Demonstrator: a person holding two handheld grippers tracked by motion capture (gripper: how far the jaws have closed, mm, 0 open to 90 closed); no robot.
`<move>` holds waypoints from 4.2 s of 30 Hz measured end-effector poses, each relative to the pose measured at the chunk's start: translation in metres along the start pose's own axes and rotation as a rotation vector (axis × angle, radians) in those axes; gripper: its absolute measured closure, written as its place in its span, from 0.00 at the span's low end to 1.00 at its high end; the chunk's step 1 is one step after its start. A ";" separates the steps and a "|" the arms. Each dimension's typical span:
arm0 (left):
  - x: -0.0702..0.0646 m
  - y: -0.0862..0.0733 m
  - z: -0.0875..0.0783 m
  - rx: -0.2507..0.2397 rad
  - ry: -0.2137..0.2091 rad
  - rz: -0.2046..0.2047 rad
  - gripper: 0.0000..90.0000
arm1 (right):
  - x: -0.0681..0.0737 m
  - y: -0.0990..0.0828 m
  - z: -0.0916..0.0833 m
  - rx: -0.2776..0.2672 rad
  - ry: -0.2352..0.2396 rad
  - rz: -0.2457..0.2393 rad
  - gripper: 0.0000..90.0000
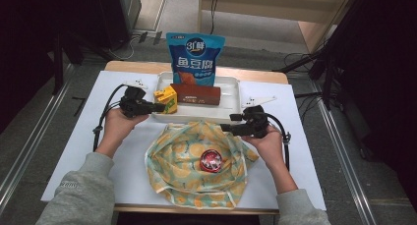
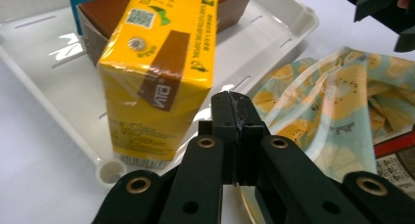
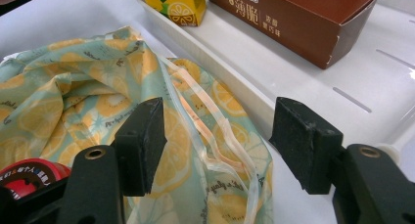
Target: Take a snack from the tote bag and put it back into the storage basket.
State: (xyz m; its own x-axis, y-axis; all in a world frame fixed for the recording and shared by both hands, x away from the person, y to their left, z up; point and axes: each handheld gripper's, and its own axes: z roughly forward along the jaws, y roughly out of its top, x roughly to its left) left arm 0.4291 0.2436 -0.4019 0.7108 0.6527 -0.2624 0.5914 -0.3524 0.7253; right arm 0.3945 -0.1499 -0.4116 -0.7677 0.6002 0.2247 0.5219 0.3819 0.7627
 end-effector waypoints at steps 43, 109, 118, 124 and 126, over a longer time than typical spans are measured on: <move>0.009 -0.008 -0.011 0.041 -0.051 -0.056 0.60 | 0.015 -0.005 -0.024 -0.008 -0.003 0.009 0.50; 0.004 -0.009 -0.008 0.049 -0.091 -0.018 0.42 | 0.077 -0.029 -0.028 0.027 0.099 -0.097 0.43; 0.003 -0.009 -0.008 0.045 -0.091 -0.018 0.42 | 0.086 -0.035 -0.018 0.046 0.107 -0.109 0.41; 0.003 -0.009 -0.009 0.046 -0.089 -0.019 0.42 | 0.091 -0.038 -0.010 0.056 0.115 -0.114 0.36; 0.003 -0.009 -0.008 0.044 -0.089 -0.021 0.41 | 0.093 -0.039 -0.007 0.064 0.114 -0.111 0.35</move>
State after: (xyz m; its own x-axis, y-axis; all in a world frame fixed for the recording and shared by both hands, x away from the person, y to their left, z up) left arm 0.4227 0.2543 -0.4038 0.7279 0.5988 -0.3341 0.6212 -0.3697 0.6910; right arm 0.3001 -0.1138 -0.4162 -0.8571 0.4697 0.2115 0.4516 0.4877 0.7472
